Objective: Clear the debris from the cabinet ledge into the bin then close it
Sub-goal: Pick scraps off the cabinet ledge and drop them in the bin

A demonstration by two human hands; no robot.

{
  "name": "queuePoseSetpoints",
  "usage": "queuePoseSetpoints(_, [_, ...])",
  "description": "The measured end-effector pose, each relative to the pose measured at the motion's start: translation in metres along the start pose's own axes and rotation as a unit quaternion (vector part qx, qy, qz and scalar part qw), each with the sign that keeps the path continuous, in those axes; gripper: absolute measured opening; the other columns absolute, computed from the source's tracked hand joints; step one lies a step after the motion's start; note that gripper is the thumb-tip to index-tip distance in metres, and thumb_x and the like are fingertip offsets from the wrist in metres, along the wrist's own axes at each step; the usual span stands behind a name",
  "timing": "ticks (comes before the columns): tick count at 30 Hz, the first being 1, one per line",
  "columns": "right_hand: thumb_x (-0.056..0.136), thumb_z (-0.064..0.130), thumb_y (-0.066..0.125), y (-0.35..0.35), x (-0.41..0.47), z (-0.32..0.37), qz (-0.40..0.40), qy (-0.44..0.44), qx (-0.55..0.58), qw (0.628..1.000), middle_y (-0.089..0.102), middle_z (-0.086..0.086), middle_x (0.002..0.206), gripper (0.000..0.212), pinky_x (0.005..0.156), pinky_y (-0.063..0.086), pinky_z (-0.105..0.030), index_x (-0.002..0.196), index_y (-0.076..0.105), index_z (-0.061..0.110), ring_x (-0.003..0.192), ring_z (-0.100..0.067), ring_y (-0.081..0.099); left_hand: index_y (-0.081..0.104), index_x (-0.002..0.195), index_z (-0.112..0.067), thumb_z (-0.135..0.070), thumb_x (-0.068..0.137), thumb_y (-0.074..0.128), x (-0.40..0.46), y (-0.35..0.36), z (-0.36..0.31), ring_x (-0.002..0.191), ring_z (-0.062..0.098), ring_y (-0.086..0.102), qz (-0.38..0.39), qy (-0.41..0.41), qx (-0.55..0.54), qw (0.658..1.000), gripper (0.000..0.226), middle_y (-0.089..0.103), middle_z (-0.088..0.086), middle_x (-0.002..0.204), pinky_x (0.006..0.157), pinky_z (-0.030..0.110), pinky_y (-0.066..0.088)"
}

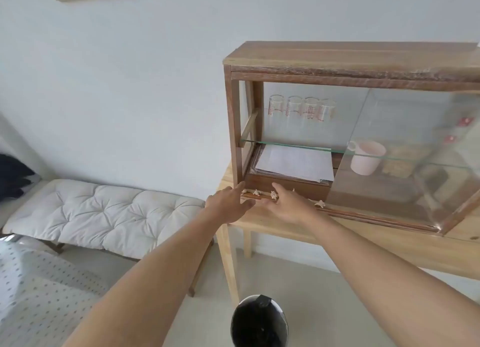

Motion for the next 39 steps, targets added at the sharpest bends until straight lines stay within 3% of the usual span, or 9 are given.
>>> queuePoseSetpoints(3, [0.099, 0.075, 0.046, 0.006, 0.016, 0.002, -0.005, 0.002, 0.021, 1.000, 0.056, -0.005, 0.162, 0.086, 0.115, 0.048, -0.048, 0.170, 0.026, 0.031, 0.149, -0.033, 0.053, 0.023, 0.161, -0.037, -0.078, 0.095, 0.036, 0.010, 0.009, 0.007, 0.130, 0.033, 0.056, 0.007, -0.021, -0.004, 1.000, 0.079, 0.056, 0.006, 0.146, 0.098, 0.050, 0.048])
queuePoseSetpoints(8, [0.105, 0.057, 0.050, 0.013, 0.034, 0.011, -0.026, 0.002, 0.059, 0.998, 0.077, -0.009, 0.134, 0.071, 0.108, 0.053, -0.046, 0.167, 0.036, 0.028, 0.134, -0.028, 0.065, 0.024, 0.160, -0.043, -0.076, 0.096, 0.035, 0.024, 0.023, 0.016, 0.129, 0.032, 0.057, 0.006, -0.026, -0.013, 1.000, 0.073, 0.061, 0.005, 0.144, 0.093, 0.048, 0.050])
queuePoseSetpoints(12, [0.107, 0.045, 0.053, 0.021, 0.045, 0.015, -0.048, 0.000, 0.093, 0.995, 0.081, -0.012, 0.123, 0.061, 0.101, 0.058, -0.043, 0.163, 0.045, 0.022, 0.122, -0.029, 0.072, 0.036, 0.151, -0.048, -0.069, 0.099, 0.036, 0.031, 0.026, 0.022, 0.115, 0.033, 0.064, -0.024, -0.028, -0.007, 0.999, 0.056, 0.069, 0.005, 0.130, 0.075, 0.042, 0.046])
queuePoseSetpoints(17, [0.107, 0.032, 0.058, 0.020, 0.053, 0.011, -0.101, 0.008, 0.108, 0.989, 0.083, -0.009, 0.088, 0.031, 0.086, 0.063, -0.042, 0.127, 0.078, 0.021, 0.093, -0.032, 0.078, 0.051, 0.140, -0.052, -0.051, 0.104, 0.043, 0.037, 0.022, 0.025, 0.105, 0.035, 0.066, -0.076, -0.033, -0.017, 0.996, 0.037, 0.073, 0.007, 0.115, 0.069, 0.040, 0.046])
queuePoseSetpoints(21, [0.105, 0.029, 0.062, 0.018, 0.050, 0.006, -0.133, 0.017, 0.129, 0.983, 0.084, -0.008, 0.091, 0.026, 0.086, 0.064, -0.042, 0.122, 0.082, 0.026, 0.096, -0.033, 0.078, 0.060, 0.135, -0.052, -0.042, 0.105, 0.047, 0.037, 0.017, 0.026, 0.101, 0.037, 0.068, -0.108, -0.040, -0.024, 0.993, 0.034, 0.074, 0.007, 0.111, 0.076, 0.044, 0.054])
queuePoseSetpoints(30, [0.102, 0.033, 0.068, 0.014, 0.041, 0.000, -0.160, 0.034, 0.176, 0.971, 0.075, 0.000, 0.069, 0.019, 0.077, 0.065, -0.039, 0.107, 0.086, 0.028, 0.081, -0.028, 0.079, 0.066, 0.132, -0.048, -0.043, 0.106, 0.051, 0.032, 0.009, 0.026, 0.101, 0.036, 0.068, -0.144, -0.027, -0.034, 0.989, 0.031, 0.075, 0.006, 0.110, 0.079, 0.042, 0.055])
queuePoseSetpoints(39, [0.102, 0.033, 0.066, 0.015, 0.006, -0.003, -0.159, 0.046, 0.163, 0.973, 0.077, -0.002, 0.077, 0.019, 0.078, 0.063, -0.038, 0.104, 0.084, 0.027, 0.083, -0.030, 0.077, 0.064, 0.134, -0.047, -0.043, 0.107, 0.047, 0.003, 0.005, 0.024, 0.097, 0.035, 0.068, -0.137, -0.004, -0.042, 0.990, 0.032, 0.076, 0.005, 0.106, 0.078, 0.043, 0.056])
Point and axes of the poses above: each hand's wrist, its own x-axis towards the middle knuckle, its own y-axis out of the palm, z = x × y, the point moved 10 cm from there along x, towards the middle knuckle
